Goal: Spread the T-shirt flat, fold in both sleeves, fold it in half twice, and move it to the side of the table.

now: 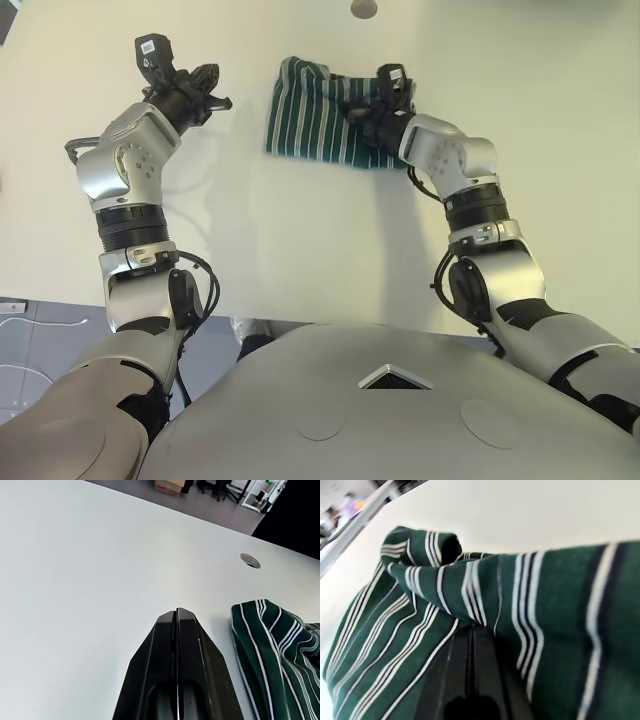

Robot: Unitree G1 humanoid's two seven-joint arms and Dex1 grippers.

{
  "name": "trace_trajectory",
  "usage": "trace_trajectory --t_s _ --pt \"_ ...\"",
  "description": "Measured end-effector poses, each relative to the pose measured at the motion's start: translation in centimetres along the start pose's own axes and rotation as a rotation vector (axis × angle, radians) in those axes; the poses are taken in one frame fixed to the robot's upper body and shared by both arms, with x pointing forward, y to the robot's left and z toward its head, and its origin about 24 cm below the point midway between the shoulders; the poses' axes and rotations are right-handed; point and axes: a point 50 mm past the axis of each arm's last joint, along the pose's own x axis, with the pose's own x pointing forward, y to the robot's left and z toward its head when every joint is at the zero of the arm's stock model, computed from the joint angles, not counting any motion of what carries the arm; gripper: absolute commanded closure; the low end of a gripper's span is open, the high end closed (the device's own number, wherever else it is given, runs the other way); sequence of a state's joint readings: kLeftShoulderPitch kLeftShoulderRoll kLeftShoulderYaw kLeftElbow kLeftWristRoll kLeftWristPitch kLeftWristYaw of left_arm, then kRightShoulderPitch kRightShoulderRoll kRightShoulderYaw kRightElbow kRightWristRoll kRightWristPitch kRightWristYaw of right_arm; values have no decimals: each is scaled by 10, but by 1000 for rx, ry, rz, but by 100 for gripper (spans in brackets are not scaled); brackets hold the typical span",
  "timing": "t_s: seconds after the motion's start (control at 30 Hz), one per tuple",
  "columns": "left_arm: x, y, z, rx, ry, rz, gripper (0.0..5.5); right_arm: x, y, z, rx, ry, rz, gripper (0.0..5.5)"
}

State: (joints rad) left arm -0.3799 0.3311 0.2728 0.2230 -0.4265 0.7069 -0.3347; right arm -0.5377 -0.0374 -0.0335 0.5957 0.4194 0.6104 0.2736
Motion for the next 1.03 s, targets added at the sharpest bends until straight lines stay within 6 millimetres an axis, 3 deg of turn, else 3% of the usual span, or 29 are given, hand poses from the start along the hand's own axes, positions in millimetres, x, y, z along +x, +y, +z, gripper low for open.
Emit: trace_trajectory --t_s 0.07,0.13,0.17,0.23,0.27,0.3,0.37,0.4,0.47,0.53,0.57,0.63,0.77,0.83,1.03 --pt "-4 1 3 3 -25 24 550 -21 -41 18 97 -138 -225 548" --pt "-13 4 2 1 -57 66 550 -79 -107 30 164 -317 -570 548" --pt "-18 7 -4 -5 -59 95 550 -116 -137 28 188 -374 -755 548" --pt "-25 8 -15 -26 -77 138 550 -186 -174 9 197 -416 -1112 548" --pt "-27 6 -17 -29 -108 166 550 -218 -184 -7 192 -393 -1304 548" --pt "-29 3 -19 -24 -140 183 550 -235 -186 -18 176 -363 -1417 548" --pt "-24 -14 -17 13 -189 149 550 -226 -178 -15 111 -356 -1391 548" --pt "-21 -21 -20 28 -193 128 550 -216 -171 -4 30 -381 -1337 548" --pt "-17 -32 -22 95 -210 110 550 -185 -131 57 -218 -589 -1090 548" --pt "-15 -41 -21 168 -247 107 550 -175 -88 110 -425 -788 -915 548" --pt "-16 -46 -18 193 -275 97 550 -168 -69 124 -493 -845 -836 548" --pt "-14 -56 -16 256 -309 86 550 -147 -49 119 -549 -835 -712 548" --pt "-4 -74 -22 250 -331 77 550 -129 -43 82 -458 -763 -669 548" --pt "1 -83 -18 247 -360 59 550 -127 -45 73 -437 -743 -678 548" --pt "11 -81 -30 209 -306 124 550 -125 -51 58 -428 -716 -715 548"
